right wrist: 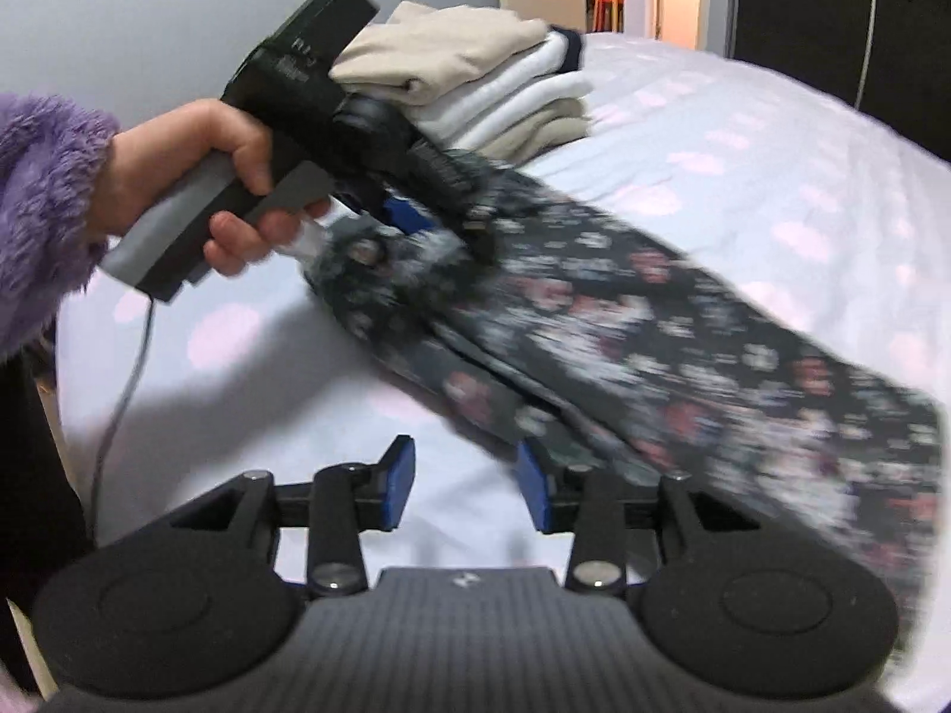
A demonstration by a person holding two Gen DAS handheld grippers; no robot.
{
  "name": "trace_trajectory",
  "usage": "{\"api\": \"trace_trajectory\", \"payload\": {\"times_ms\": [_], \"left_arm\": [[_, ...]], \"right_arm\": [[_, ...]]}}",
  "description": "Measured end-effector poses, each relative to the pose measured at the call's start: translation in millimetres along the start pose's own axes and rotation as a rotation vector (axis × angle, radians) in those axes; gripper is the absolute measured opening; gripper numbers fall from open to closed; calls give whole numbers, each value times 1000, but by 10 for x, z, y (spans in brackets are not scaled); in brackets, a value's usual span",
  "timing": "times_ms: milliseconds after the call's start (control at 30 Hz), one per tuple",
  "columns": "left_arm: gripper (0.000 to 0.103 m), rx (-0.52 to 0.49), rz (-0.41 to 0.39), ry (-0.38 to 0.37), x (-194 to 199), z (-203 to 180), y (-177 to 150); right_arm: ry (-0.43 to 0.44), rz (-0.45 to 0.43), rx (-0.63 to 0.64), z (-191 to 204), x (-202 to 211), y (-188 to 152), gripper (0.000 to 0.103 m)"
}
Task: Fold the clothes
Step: 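Open the right gripper to lay the hem on the waistband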
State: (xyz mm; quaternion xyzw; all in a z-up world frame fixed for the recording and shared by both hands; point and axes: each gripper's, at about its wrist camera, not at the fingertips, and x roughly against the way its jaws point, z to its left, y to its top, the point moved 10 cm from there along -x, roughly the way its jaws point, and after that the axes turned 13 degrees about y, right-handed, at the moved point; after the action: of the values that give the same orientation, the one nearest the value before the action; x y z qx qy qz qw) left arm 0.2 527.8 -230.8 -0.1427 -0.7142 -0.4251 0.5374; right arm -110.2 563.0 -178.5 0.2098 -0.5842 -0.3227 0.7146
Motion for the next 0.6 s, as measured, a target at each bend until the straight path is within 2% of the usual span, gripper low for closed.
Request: {"api": "trace_trajectory", "payload": {"times_ms": [167, 333, 433, 533, 600], "left_arm": [[15, 6, -49, -23, 223, 5, 82], [13, 2, -143, -32, 654, -42, 245], [13, 7, -194, -36, 875, -44, 356], [13, 23, -228, -50, 1049, -23, 466], [12, 38, -245, -51, 1142, 27, 528]], "right_arm": [[-192, 22, -3, -491, 392, -317, 49], [-390, 43, -25, -877, 636, -538, 65], [-489, 63, -27, -1026, 719, -664, 66], [-478, 60, -112, -1176, 724, -775, 66], [-501, 78, -129, -1274, 703, -857, 66]]}}
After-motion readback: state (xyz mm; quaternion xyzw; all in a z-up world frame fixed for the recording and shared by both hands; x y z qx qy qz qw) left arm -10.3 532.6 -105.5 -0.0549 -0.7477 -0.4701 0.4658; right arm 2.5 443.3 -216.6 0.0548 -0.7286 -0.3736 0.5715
